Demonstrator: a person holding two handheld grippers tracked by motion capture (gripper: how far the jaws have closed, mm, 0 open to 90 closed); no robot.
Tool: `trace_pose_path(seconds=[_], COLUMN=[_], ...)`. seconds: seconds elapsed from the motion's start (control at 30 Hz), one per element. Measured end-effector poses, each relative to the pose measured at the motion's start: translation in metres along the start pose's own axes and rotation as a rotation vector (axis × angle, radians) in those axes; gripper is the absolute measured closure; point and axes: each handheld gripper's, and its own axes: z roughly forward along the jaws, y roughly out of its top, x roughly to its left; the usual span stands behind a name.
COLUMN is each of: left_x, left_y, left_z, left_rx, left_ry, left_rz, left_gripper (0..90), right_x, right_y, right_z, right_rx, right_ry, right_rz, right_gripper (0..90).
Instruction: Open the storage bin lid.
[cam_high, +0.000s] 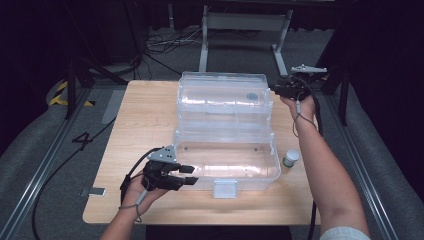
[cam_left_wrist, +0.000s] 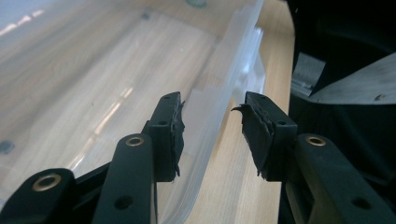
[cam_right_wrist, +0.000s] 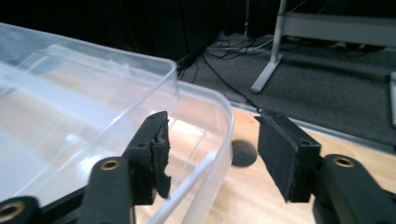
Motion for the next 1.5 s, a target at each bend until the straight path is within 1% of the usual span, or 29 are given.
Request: trace_pose_path(seconds=[0.03, 0.07, 0.1, 0.17, 0.23, 0.3, 0.37, 0.43, 0.5, 0.63, 0.67, 0.73, 0.77, 0.83, 0.87, 0.9, 0.97, 1.0, 1.03, 1.07, 1.1, 1.13, 1.17, 1.2, 1.23, 1.27, 1.3, 1.4, 1.5], left_x=[0.001, 0.004, 0.006, 0.009, 0.011, 0.014, 0.018, 0.022, 0.026, 0.034, 0.035, 0.037, 0.040, 0.042, 0.043, 0.044, 0.045, 0.045, 0.046, 0.046, 0.046, 0.046, 0.047, 0.047, 0.048, 0.048, 0.050, 0.053, 0.057], left_y=[0.001, 0.002, 0.003, 0.004, 0.005, 0.004, 0.002, -0.002, -0.004, -0.009, -0.010, -0.011, -0.013, -0.014, -0.015, -0.016, -0.017, -0.017, -0.017, -0.017, -0.018, -0.018, -0.018, -0.018, -0.019, -0.020, -0.021, -0.024, -0.026], left_z=[-0.002, -0.006, -0.009, -0.015, -0.021, -0.026, -0.031, -0.036, -0.040, -0.045, -0.046, -0.047, -0.048, -0.050, -0.050, -0.050, -0.050, -0.050, -0.051, -0.051, -0.051, -0.051, -0.052, -0.052, -0.053, -0.054, -0.055, -0.059, -0.062], left_rx=[-0.008, -0.024, -0.044, -0.072, -0.071, -0.060, -0.066, -0.072, -0.070, -0.070, -0.072, -0.074, -0.091, -0.093, -0.096, -0.097, -0.092, -0.092, -0.089, -0.088, -0.086, -0.081, -0.079, -0.081, -0.083, -0.084, -0.085, -0.094, -0.099], left_ry=[0.007, -0.001, -0.011, 0.001, 0.044, 0.096, 0.131, 0.158, 0.191, 0.238, 0.242, 0.247, 0.248, 0.253, 0.259, 0.261, 0.273, 0.273, 0.281, 0.288, 0.293, 0.301, 0.310, 0.316, 0.328, 0.332, 0.341, 0.348, 0.360], left_rz=[-0.001, -0.015, -0.026, -0.043, -0.049, -0.050, -0.064, -0.087, -0.101, -0.136, -0.149, -0.154, -0.171, -0.183, -0.193, -0.199, -0.206, -0.206, -0.202, -0.207, -0.210, -0.210, -0.217, -0.223, -0.228, -0.235, -0.244, -0.264, -0.275], left_gripper=[56.0, 55.0, 54.3, 53.2, 52.6, 51.9, 49.7, 49.2, 49.2, 48.3, 48.3, 46.9, 46.7, 46.7, 46.6, 46.6, 46.5, 46.4, 46.4, 46.4, 46.3, 46.3, 46.3, 46.3, 46.4, 46.4, 46.4, 46.5, 46.6], right_x=[0.001, 0.001, 0.001, -0.001, -0.002, 0.000, 0.005, 0.011, 0.016, 0.025, 0.028, 0.033, 0.036, 0.037, 0.038, 0.038, 0.041, 0.041, 0.043, 0.043, 0.043, 0.044, 0.045, 0.045, 0.044, 0.044, 0.043, 0.039, 0.035], right_y=[-0.002, -0.002, -0.003, -0.003, -0.003, -0.007, -0.013, -0.019, -0.025, -0.038, -0.041, -0.048, -0.052, -0.055, -0.056, -0.056, -0.053, -0.053, -0.053, -0.053, -0.054, -0.054, -0.056, -0.056, -0.059, -0.059, -0.059, -0.062, -0.064], right_z=[-0.009, -0.015, -0.022, -0.031, -0.042, -0.054, -0.063, -0.073, -0.084, -0.105, -0.110, -0.119, -0.124, -0.129, -0.132, -0.133, -0.137, -0.137, -0.142, -0.145, -0.147, -0.149, -0.150, -0.150, -0.150, -0.150, -0.149, -0.148, -0.148], right_rx=[-0.029, -0.038, -0.035, -0.021, -0.019, -0.045, -0.032, -0.021, -0.042, -0.074, -0.084, -0.095, -0.098, -0.101, -0.107, -0.110, -0.095, -0.095, -0.112, -0.134, -0.142, -0.140, -0.124, -0.124, -0.094, -0.094, -0.085, -0.048, -0.034], right_ry=[-0.005, -0.014, -0.023, -0.028, -0.007, -0.006, 0.012, 0.015, 0.038, 0.057, 0.059, 0.057, 0.066, 0.120, 0.149, 0.157, 0.145, 0.145, 0.159, 0.189, 0.192, 0.177, 0.129, 0.129, 0.107, 0.107, 0.100, 0.082, 0.061], right_rz=[-0.013, -0.023, -0.028, -0.021, -0.016, -0.028, -0.056, -0.092, -0.100, -0.114, -0.121, -0.139, -0.145, -0.131, -0.116, -0.116, -0.145, -0.145, -0.139, -0.122, -0.116, -0.122, -0.151, -0.151, -0.152, -0.152, -0.147, -0.122, -0.123], right_gripper=[42.7, 42.4, 41.9, 41.1, 39.2, 38.6, 37.5, 37.0, 36.5, 35.9, 35.8, 35.6, 35.5, 35.4, 35.4, 34.9, 34.5, 34.5, 34.2, 33.8, 33.7, 33.6, 33.1, 33.1, 31.2, 31.2, 28.3, 21.1, 19.4])
